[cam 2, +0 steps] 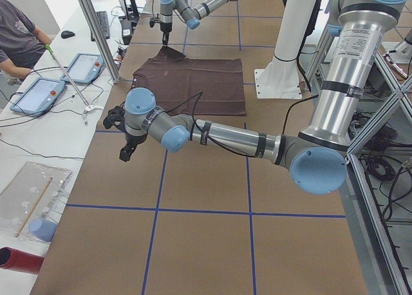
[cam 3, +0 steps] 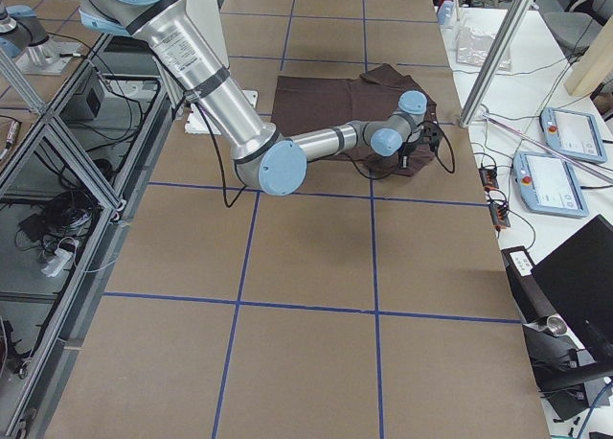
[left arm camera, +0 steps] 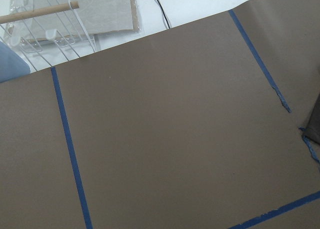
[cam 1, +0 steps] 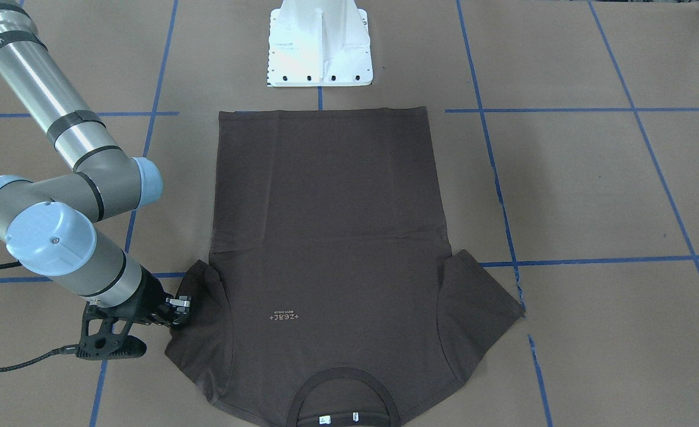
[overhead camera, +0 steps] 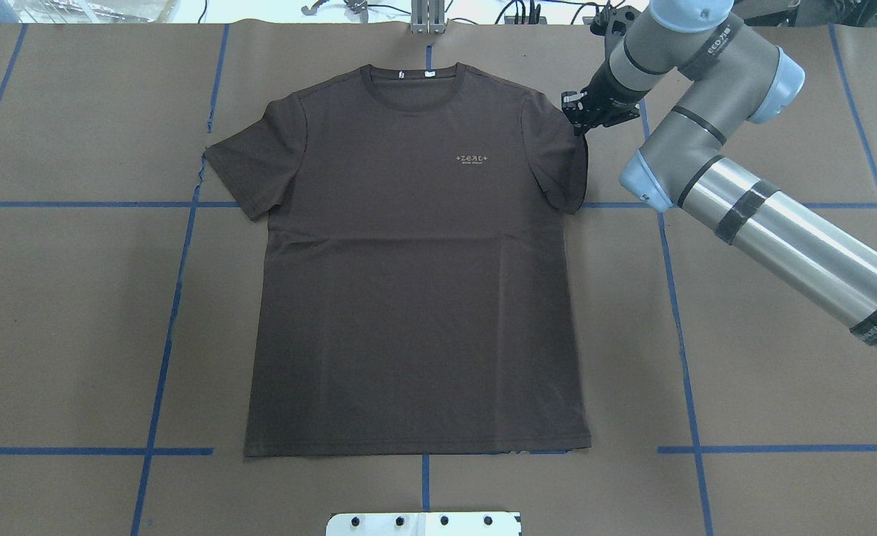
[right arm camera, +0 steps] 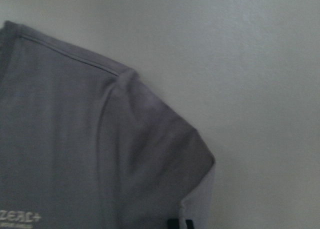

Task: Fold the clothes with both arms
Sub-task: 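Fold the sleeve nearest the right gripper inward over the shirt body, then fold the sleeve nearest the left gripper inward while the right gripper withdraws, then move both grippers to the hem corners nearest the robot and grasp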

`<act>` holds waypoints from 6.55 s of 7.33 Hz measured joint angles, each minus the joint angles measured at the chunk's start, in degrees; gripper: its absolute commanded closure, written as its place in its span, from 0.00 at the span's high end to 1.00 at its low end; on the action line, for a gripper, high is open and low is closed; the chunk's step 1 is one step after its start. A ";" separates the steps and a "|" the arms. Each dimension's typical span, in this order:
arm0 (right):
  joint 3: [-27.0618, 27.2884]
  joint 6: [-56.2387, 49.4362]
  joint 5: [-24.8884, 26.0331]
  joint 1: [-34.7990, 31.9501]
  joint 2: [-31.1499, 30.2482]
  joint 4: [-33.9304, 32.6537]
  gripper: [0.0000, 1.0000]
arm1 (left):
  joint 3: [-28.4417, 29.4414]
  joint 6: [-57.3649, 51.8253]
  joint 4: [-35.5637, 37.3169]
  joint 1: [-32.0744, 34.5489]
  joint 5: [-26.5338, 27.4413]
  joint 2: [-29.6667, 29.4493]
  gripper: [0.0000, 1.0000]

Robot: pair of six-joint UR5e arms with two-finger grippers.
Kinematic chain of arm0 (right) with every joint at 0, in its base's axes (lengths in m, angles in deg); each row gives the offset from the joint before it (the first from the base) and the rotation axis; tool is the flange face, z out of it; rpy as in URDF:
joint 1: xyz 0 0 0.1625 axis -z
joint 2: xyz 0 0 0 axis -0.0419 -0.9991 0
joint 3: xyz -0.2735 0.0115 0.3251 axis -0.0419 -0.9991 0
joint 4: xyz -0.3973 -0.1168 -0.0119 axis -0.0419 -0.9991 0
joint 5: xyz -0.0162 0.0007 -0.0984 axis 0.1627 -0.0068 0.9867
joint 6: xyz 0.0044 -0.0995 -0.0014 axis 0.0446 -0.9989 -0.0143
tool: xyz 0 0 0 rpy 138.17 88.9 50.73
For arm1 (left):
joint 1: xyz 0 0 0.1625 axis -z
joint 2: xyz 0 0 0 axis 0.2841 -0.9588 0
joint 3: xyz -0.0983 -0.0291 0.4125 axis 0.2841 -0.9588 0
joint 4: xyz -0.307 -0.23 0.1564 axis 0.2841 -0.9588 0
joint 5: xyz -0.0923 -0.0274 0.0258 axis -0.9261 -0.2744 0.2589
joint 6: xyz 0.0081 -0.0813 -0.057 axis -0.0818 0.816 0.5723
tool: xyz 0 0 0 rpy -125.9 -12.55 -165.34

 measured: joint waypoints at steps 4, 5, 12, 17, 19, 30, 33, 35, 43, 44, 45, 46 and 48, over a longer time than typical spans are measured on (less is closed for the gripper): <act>-0.11 0.02 7.62 6.88 7.17 0.09 0.99 | 0.11 0.01 0.00 -0.01 0.02 -0.06 1.00; -0.24 0.01 8.70 7.97 7.49 0.59 1.00 | 0.10 0.04 0.00 -0.04 0.02 -0.11 1.00; 3.99 8.82 3.56 4.27 6.48 -9.41 1.00 | 3.18 26.47 -7.18 -13.38 8.78 -8.49 1.00; 14.49 -7.47 -6.92 -3.27 0.85 -29.38 1.00 | 13.94 56.38 -16.23 -33.27 35.15 -14.31 0.98; 15.17 -7.48 -7.46 -3.44 0.29 -29.33 1.00 | 16.91 57.02 -17.59 -35.53 37.24 -15.27 0.90; 15.10 -7.21 -7.33 -3.34 -0.02 -29.11 1.00 | 16.06 56.48 -16.69 -36.13 37.05 -16.13 0.00; 15.18 -7.14 -7.28 -3.33 -0.43 -29.05 1.00 | 14.20 58.42 -5.51 -36.39 36.88 -23.96 0.00; 15.26 -7.13 -7.25 -3.33 -0.54 -29.03 1.00 | 19.49 64.92 -2.66 -38.57 37.01 -32.67 0.00; 20.87 -2.90 -7.00 -2.07 -7.93 -22.58 1.00 | 20.99 67.37 -9.20 -42.85 33.58 -35.34 1.00; 25.18 2.80 -6.05 -0.21 -13.89 -16.19 1.00 | 15.53 65.03 -6.77 -42.80 31.33 -32.18 1.00; 30.15 9.33 -3.24 3.27 -19.98 -10.58 1.00 | 7.55 60.86 -2.69 -42.71 29.80 -27.51 1.00; 35.25 15.03 1.24 8.16 -25.12 -7.45 1.00 | -0.69 57.06 1.63 -42.58 28.87 -22.84 1.00; 44.58 23.60 10.78 19.89 -32.31 -5.74 1.00 | -12.00 54.63 6.79 -42.40 28.31 -16.92 1.00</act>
